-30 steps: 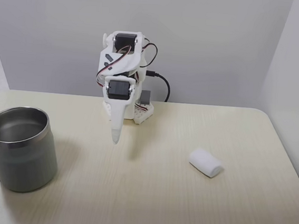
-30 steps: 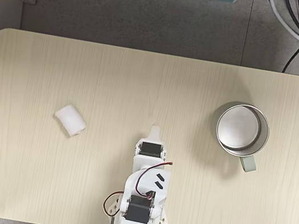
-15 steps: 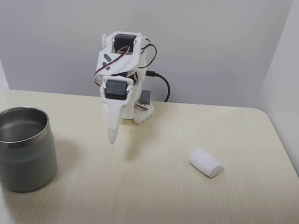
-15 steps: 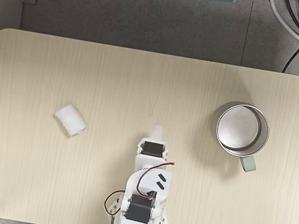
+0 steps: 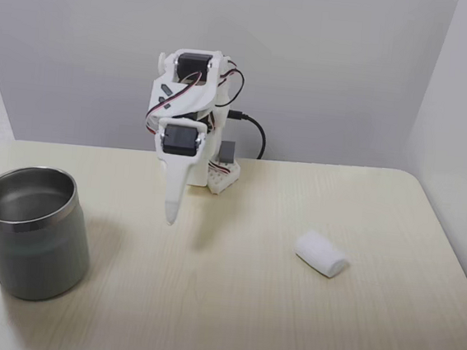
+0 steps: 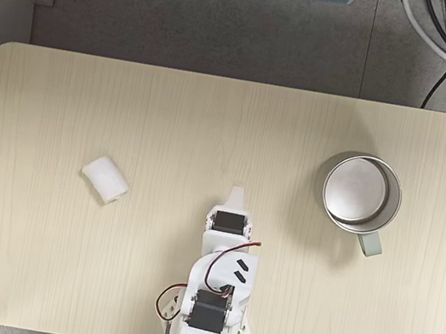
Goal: Grasp a dressing and put it in the cup.
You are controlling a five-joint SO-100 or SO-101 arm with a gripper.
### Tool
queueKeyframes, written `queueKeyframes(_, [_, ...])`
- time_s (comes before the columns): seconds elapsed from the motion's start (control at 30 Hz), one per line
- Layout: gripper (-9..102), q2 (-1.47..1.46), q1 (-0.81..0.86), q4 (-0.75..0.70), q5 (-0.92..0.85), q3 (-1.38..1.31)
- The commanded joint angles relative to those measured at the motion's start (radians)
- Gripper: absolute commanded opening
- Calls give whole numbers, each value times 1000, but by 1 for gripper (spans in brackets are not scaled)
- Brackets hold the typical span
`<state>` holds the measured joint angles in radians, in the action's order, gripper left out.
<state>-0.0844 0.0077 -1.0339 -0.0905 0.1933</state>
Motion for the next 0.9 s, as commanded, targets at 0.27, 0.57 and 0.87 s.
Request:
queueKeyframes(0.27, [3,46,8,-173,-199,336])
queueKeyframes(0.57, [13,518,-130,-362,-405,818])
queueKeyframes(0.87, [14,718,-373,-597,-770,1123])
